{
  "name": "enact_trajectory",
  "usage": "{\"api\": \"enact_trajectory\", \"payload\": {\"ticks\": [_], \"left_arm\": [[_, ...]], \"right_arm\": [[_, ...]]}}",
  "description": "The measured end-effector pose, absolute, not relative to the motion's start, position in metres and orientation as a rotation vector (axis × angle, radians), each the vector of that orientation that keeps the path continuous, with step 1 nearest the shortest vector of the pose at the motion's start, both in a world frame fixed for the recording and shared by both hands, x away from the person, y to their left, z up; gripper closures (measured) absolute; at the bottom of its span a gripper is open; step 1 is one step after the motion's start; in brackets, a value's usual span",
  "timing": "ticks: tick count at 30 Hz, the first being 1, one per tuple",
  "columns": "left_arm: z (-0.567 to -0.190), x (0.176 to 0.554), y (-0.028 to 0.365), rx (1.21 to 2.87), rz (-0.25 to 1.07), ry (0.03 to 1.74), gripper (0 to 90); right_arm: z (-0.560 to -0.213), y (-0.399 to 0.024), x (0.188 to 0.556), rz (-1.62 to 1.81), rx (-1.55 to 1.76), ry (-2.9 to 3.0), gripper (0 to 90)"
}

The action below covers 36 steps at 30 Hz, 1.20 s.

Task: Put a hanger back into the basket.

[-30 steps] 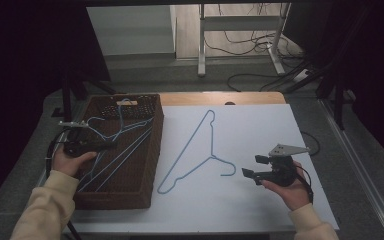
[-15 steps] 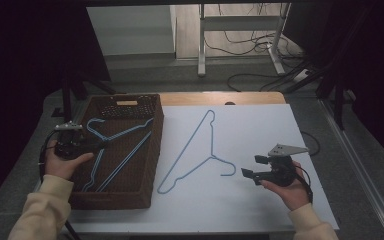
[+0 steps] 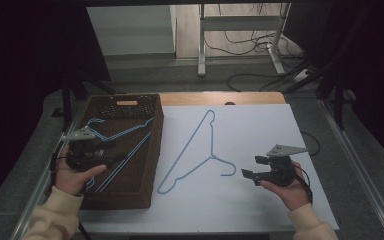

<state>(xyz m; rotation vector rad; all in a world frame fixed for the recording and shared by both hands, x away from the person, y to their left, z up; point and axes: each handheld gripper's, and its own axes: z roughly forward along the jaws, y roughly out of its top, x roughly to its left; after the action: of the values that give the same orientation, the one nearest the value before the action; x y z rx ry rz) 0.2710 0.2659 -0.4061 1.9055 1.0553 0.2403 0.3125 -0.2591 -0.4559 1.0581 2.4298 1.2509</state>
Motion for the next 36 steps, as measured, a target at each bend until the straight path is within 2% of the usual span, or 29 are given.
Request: {"api": "enact_trajectory", "payload": {"ticks": [6,12,32,36], "left_arm": [[-0.414,0.261,0.236,1.943,0.2,0.994,27.7],[-0.42,0.256,0.222,1.956,0.189,0.979,27.4],[-0.429,0.245,0.211,1.969,0.18,0.96,25.9],[-0.43,0.245,0.209,1.975,0.179,0.957,25.4]], "right_arm": [[-0.456,-0.259,0.313,1.242,1.059,2.433,23.9],[-0.456,-0.258,0.313,1.238,1.062,2.434,24.0],[-0.454,-0.248,0.317,1.167,1.095,2.42,21.2],[-0.455,-0.241,0.323,1.15,1.118,2.439,24.4]]}}
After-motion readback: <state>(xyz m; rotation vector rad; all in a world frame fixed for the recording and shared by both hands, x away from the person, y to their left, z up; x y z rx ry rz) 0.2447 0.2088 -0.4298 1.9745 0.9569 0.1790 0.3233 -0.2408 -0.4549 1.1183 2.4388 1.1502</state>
